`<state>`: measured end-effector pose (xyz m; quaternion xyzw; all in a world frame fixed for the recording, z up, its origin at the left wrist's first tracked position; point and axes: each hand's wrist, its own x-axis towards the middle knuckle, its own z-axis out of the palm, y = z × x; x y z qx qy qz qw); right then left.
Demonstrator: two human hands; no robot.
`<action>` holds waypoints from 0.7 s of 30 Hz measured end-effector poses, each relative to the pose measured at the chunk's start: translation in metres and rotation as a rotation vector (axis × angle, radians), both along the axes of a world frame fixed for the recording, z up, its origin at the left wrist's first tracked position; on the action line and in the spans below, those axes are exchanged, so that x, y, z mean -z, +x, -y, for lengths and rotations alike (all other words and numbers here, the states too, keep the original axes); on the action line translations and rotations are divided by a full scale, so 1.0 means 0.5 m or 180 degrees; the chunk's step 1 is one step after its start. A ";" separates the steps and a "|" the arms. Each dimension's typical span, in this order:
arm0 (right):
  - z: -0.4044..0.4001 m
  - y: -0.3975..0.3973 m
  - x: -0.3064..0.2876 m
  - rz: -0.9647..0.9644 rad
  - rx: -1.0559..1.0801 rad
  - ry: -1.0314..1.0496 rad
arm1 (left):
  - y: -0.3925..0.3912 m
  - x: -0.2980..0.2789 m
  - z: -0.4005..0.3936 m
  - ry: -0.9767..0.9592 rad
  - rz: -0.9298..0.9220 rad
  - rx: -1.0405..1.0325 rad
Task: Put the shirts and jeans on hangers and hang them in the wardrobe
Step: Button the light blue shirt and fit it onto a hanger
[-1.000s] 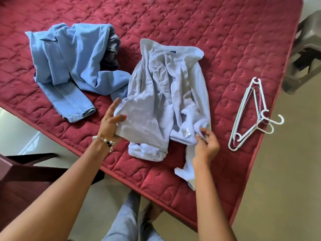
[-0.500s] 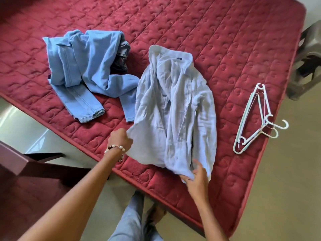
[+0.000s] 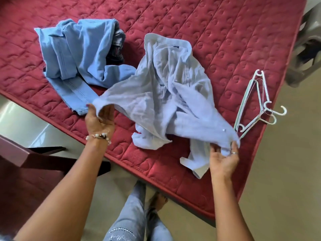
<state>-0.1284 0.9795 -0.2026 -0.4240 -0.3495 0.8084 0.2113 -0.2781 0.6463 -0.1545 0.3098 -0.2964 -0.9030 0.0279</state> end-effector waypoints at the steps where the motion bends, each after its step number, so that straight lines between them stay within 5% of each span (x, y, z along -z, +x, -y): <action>1: 0.002 -0.015 -0.004 -0.0139 0.0182 -0.0337 | -0.004 -0.007 0.007 -0.0029 -0.0134 0.0071; 5: 0.059 -0.035 0.062 0.0701 0.0159 -0.1242 | 0.045 0.063 -0.037 -0.1851 0.0517 0.1915; 7: 0.109 -0.044 0.112 0.1507 -0.0180 -0.0934 | 0.077 0.132 -0.067 -0.2295 0.1106 0.2331; 9: 0.139 -0.053 0.135 0.1525 -0.0317 -0.1688 | 0.095 0.182 -0.092 -0.2555 0.1716 0.2486; 14: 0.156 -0.073 0.193 0.1589 -0.0695 -0.1396 | 0.072 0.241 -0.135 -0.1999 0.2153 0.2235; 21: 0.090 -0.139 0.196 0.1609 0.0107 -0.1302 | -0.030 0.256 -0.141 -0.1852 0.2997 0.2286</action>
